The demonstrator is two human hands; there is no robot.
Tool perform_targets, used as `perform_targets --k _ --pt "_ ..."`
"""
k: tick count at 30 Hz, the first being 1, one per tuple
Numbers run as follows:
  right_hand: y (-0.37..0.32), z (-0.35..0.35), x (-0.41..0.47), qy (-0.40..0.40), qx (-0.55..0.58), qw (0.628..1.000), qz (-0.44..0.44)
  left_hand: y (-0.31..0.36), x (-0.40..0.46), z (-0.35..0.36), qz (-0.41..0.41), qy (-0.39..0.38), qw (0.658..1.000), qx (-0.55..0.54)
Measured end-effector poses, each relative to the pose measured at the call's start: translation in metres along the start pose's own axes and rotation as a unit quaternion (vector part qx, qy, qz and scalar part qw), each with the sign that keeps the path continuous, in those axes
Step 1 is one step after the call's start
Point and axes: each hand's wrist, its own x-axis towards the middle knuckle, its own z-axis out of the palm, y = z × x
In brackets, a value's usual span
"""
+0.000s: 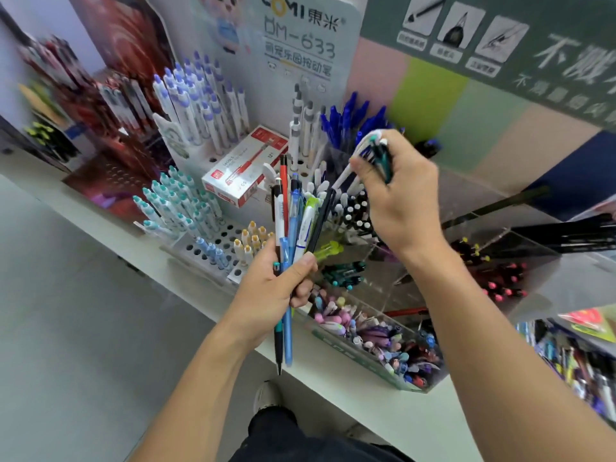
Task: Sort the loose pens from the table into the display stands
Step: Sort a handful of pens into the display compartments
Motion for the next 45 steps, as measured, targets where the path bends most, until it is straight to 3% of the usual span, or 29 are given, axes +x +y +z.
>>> perform_targets --k 5,11,17,20,25,29,32,34,39,45 --pt "0.015 0.018 -0.002 -0.056 -0.057 0.994 0.080 0.007 0.001 -0.008 0.008 0.006 1.000 0.010" --pt "0.011 0.016 -0.007 -0.010 -0.097 0.994 0.052 0.009 0.000 -0.006 0.010 0.019 0.999 0.025" --pt "0.003 0.009 -0.002 -0.077 -0.192 0.975 0.077 0.011 0.000 -0.001 0.032 0.014 0.995 0.094" --pt "-0.017 -0.013 -0.015 -0.042 -0.116 0.992 0.034 0.011 0.002 0.002 0.056 0.010 0.988 0.146" --pt "-0.025 -0.013 -0.031 -0.173 -0.025 0.970 0.169 0.012 0.002 0.015 0.075 -0.008 0.981 0.176" --pt "-0.019 -0.020 -0.027 -0.142 0.095 0.964 0.204 0.016 -0.003 0.021 0.033 -0.009 0.997 0.072" --pt "-0.021 -0.032 -0.023 -0.037 0.150 0.977 0.145 0.018 -0.005 0.020 0.009 -0.008 1.000 -0.018" --pt "-0.026 -0.030 -0.023 -0.014 0.158 0.981 0.108 0.019 -0.006 0.019 -0.002 -0.019 0.998 -0.061" --pt "-0.024 -0.021 -0.019 -0.020 0.182 0.970 0.162 0.021 -0.008 0.020 -0.050 -0.003 0.983 -0.175" --pt "-0.035 -0.029 -0.032 -0.066 0.183 0.980 0.047 0.021 -0.006 0.016 -0.061 0.055 0.973 -0.215"
